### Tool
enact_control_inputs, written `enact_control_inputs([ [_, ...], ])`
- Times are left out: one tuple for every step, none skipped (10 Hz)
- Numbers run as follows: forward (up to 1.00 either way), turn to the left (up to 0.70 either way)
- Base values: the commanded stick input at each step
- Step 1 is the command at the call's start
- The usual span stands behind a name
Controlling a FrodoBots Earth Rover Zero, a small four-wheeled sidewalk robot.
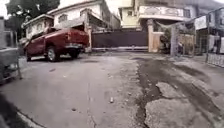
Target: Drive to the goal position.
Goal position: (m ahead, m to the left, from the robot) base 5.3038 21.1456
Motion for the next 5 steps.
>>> enact_control_inputs([
  [0.3, 0.0],
  [0.3, 0.04],
  [0.3, 0.27],
  [0.3, 0.27],
  [0.3, 0.27],
])
